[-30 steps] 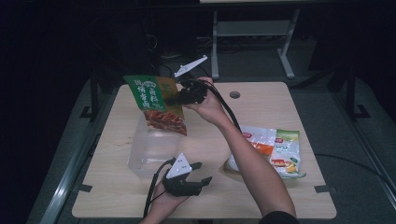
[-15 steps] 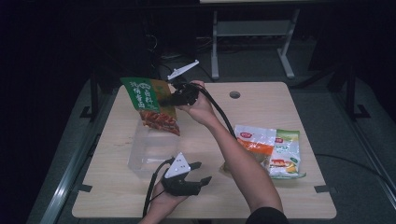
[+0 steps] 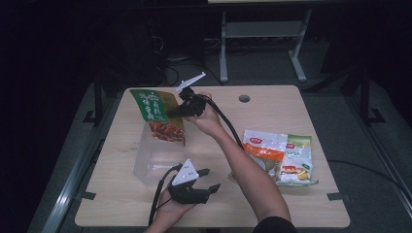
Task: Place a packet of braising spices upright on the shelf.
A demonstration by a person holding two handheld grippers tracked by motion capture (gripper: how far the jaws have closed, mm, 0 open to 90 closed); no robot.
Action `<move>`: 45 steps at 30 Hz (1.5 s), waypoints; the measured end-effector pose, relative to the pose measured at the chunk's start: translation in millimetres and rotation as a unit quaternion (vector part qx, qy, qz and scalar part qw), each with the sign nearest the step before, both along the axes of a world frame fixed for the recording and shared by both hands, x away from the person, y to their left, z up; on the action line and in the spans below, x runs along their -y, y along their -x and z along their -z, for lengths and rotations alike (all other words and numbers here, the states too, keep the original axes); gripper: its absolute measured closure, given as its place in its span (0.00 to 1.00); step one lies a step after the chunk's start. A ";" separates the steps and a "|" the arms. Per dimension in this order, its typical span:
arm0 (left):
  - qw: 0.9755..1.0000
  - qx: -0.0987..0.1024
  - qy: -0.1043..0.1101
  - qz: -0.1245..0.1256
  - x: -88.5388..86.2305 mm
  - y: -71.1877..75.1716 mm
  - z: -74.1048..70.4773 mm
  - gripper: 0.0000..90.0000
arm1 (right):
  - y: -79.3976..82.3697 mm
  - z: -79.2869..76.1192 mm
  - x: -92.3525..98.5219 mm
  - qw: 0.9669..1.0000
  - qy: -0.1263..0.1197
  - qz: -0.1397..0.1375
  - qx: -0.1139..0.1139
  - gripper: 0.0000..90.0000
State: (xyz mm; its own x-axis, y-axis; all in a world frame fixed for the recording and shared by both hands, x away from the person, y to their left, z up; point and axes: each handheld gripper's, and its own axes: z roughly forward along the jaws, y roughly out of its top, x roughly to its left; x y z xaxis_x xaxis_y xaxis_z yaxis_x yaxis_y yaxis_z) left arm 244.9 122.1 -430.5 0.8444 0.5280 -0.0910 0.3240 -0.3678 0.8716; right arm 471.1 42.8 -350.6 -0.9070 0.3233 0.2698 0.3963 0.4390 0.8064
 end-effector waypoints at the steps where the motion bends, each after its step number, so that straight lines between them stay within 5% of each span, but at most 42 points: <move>1: 1.000 -0.001 -0.001 0.000 -0.3 -0.1 -0.1 0.42 | -0.4 2.8 -0.2 1.000 0.002 0.001 -0.001 0.99; 7: 1.000 -0.001 -0.002 0.001 0.7 -0.3 1.0 0.41 | -4.3 10.2 8.6 1.000 -0.015 0.016 -0.014 0.95; 19: 1.000 -0.003 -0.013 0.004 4.2 -1.7 3.5 0.40 | -1.2 7.3 32.2 0.999 0.006 0.031 -0.022 0.68; 45: 1.000 -0.006 -0.024 0.004 6.4 -7.9 5.3 0.39 | 33.7 5.8 133.3 0.996 0.018 0.069 -0.049 0.57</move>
